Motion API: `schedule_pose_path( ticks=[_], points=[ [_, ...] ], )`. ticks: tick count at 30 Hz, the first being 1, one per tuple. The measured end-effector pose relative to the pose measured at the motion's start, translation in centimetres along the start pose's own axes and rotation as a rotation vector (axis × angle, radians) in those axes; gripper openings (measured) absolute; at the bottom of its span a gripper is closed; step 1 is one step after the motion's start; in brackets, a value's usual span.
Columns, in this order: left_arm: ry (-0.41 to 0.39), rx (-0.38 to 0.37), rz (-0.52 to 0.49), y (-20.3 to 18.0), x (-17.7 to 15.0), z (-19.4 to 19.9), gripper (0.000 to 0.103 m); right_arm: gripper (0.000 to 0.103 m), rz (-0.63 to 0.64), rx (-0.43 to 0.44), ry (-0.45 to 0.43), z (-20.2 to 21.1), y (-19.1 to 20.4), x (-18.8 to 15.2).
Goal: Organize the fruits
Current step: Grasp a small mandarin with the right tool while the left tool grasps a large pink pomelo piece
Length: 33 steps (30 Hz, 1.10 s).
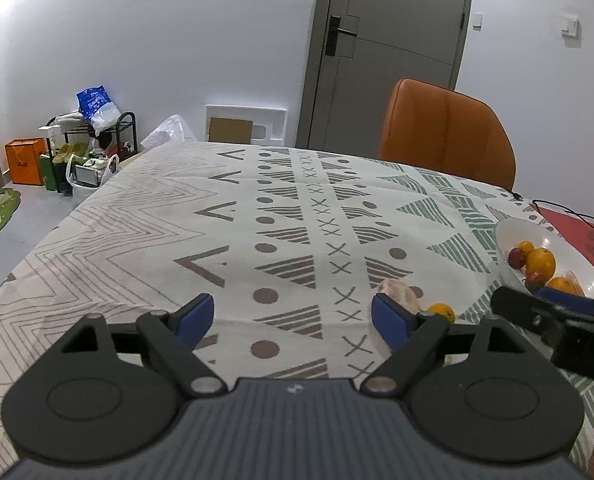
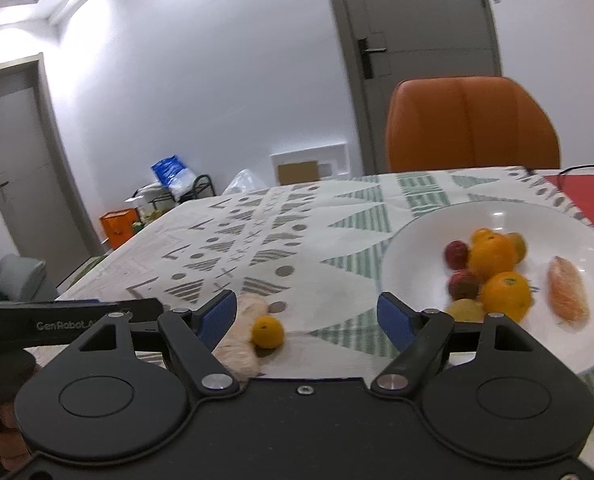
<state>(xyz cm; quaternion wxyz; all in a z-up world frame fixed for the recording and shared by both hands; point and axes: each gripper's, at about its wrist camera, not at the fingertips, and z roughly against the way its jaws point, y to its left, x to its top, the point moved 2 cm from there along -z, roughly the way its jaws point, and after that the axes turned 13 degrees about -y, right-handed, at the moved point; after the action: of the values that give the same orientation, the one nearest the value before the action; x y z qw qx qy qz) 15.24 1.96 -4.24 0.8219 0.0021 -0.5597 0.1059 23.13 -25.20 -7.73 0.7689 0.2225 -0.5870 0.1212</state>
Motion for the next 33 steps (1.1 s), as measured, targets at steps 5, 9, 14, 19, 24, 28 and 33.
schedule_pose_path(
  ticks=[5,9,14,19,24,28,33],
  points=[
    [-0.002,0.003,0.008,0.5,0.2,-0.2,0.085,0.063,-0.005,0.037,0.050,-1.5,0.5,-0.5],
    [0.001,0.016,0.015,1.0,0.3,-0.4,0.085,0.058,-0.007,0.058,0.082,-2.7,0.9,-0.9],
    [-0.004,0.033,0.021,1.9,0.6,-0.3,0.085,0.048,-0.001,0.070,0.109,-3.7,1.4,-1.4],
    [-0.004,0.032,0.025,2.0,0.7,-0.4,0.085,0.020,0.010,0.074,0.142,-4.2,1.6,-2.0],
    [-0.013,0.004,0.015,1.2,0.8,-0.4,0.085,0.020,0.011,0.084,0.126,-3.4,1.6,-1.5],
    [-0.030,-0.008,0.020,0.5,1.0,-0.4,0.085,0.020,0.006,0.073,0.103,-2.6,1.0,-0.8],
    [-0.028,-0.022,0.007,-0.6,0.9,-0.7,0.085,0.020,-0.007,0.062,0.070,-1.5,0.1,0.1]
  ],
)
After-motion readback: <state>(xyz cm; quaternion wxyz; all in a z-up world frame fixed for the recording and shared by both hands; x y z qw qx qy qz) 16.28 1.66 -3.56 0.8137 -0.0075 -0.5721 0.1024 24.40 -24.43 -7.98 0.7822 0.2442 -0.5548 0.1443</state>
